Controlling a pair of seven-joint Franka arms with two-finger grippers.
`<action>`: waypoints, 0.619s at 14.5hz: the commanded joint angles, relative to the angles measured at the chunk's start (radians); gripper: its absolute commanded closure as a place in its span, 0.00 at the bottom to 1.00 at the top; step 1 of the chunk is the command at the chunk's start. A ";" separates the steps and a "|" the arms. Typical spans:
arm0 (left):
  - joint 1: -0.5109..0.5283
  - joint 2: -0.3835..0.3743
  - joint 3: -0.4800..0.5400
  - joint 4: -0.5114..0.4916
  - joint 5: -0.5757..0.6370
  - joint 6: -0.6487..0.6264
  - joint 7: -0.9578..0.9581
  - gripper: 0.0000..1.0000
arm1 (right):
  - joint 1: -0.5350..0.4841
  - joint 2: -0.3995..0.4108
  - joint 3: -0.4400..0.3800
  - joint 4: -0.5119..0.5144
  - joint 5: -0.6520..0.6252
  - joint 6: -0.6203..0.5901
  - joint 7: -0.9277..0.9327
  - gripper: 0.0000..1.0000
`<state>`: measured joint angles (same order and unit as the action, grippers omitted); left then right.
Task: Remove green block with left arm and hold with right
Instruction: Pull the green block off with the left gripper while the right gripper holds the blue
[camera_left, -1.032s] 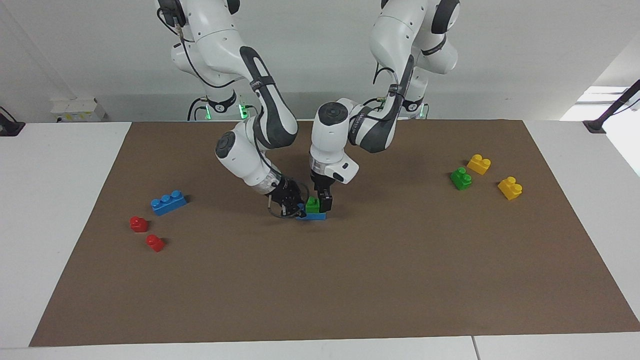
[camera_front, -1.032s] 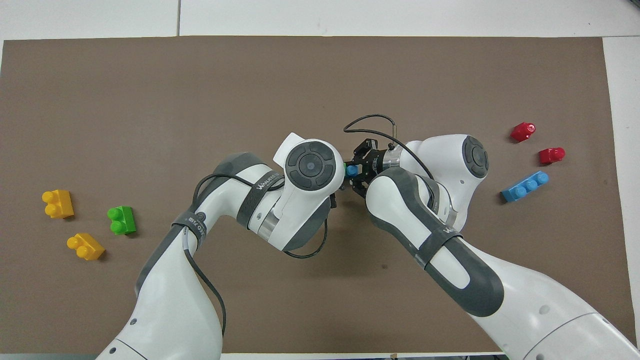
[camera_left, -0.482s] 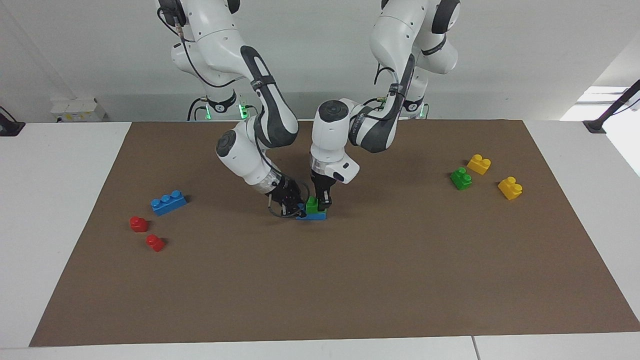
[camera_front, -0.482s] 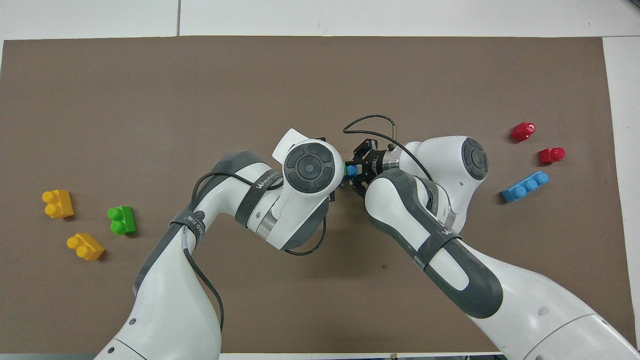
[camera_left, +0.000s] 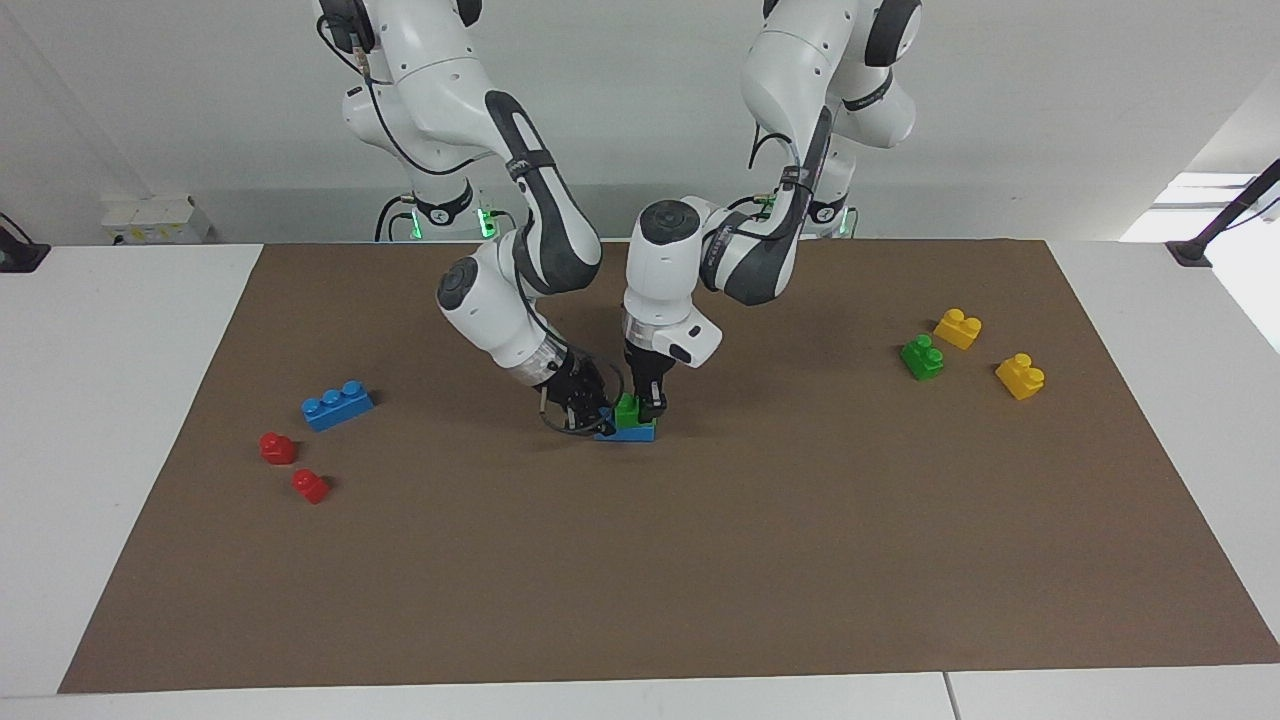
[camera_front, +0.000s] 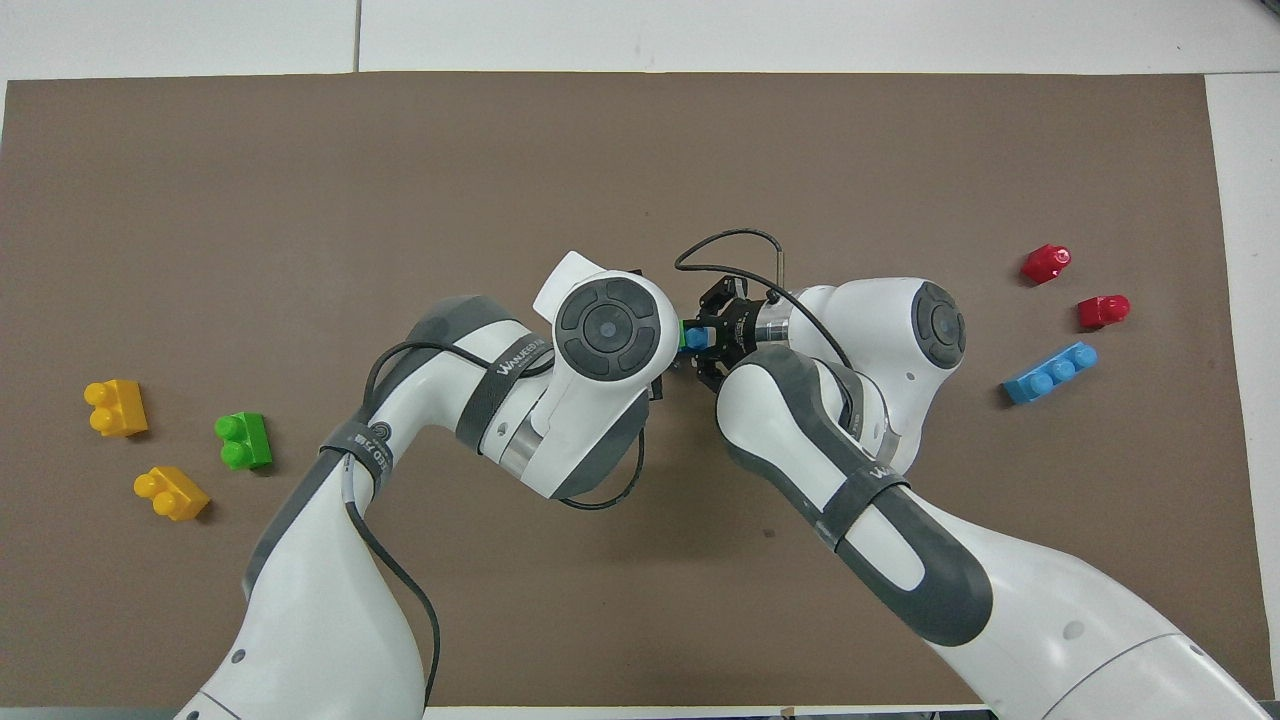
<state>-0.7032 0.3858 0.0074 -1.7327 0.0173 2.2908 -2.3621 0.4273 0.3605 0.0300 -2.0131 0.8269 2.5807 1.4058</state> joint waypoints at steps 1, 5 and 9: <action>0.042 -0.110 0.008 -0.019 0.015 -0.088 -0.013 1.00 | 0.001 0.003 -0.002 -0.033 0.024 0.027 -0.002 1.00; 0.071 -0.157 0.009 -0.021 0.015 -0.177 0.021 1.00 | -0.001 0.003 -0.004 -0.026 0.024 0.013 -0.001 1.00; 0.168 -0.192 0.008 -0.097 0.015 -0.225 0.275 1.00 | -0.045 -0.029 -0.013 0.037 -0.002 -0.101 -0.004 1.00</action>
<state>-0.5880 0.2387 0.0218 -1.7524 0.0234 2.0714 -2.2033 0.4203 0.3594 0.0204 -2.0043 0.8368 2.5511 1.4059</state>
